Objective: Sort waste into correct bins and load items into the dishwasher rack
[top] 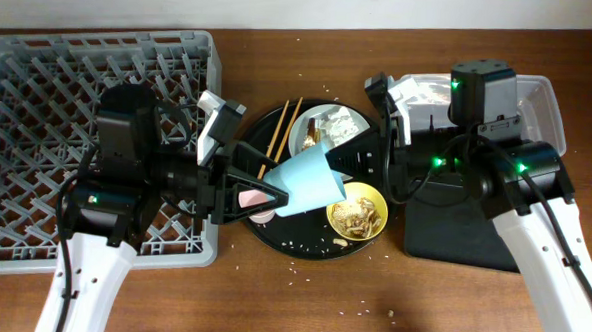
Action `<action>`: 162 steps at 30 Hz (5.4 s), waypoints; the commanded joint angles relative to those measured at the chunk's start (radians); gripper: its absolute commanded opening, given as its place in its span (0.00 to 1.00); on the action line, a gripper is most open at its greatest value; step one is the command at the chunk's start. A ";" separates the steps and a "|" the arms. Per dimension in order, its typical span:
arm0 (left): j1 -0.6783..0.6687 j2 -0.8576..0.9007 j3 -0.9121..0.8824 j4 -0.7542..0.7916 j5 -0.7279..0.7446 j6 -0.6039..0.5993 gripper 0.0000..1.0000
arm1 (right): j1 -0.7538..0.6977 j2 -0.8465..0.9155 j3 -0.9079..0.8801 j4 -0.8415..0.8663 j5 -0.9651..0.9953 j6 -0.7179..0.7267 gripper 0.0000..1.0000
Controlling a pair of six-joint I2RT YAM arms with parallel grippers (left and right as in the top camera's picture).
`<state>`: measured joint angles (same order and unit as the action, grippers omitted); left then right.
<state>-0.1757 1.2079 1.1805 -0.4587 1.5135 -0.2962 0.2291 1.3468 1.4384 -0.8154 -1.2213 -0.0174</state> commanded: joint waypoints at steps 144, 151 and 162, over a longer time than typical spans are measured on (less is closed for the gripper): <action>-0.033 0.043 0.036 -0.275 0.060 0.237 0.78 | 0.196 -0.016 0.014 -0.014 0.245 -0.005 0.04; -0.026 0.043 0.036 -0.250 0.060 0.237 0.74 | 0.118 -0.016 0.014 -0.026 0.194 0.029 0.04; -0.026 0.043 0.036 -0.205 0.058 0.237 0.42 | 0.118 -0.016 0.014 -0.071 0.197 0.028 0.05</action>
<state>-0.2039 1.2552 1.2079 -0.6903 1.5524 -0.0673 0.3595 1.3289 1.4528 -0.8684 -1.0679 0.0170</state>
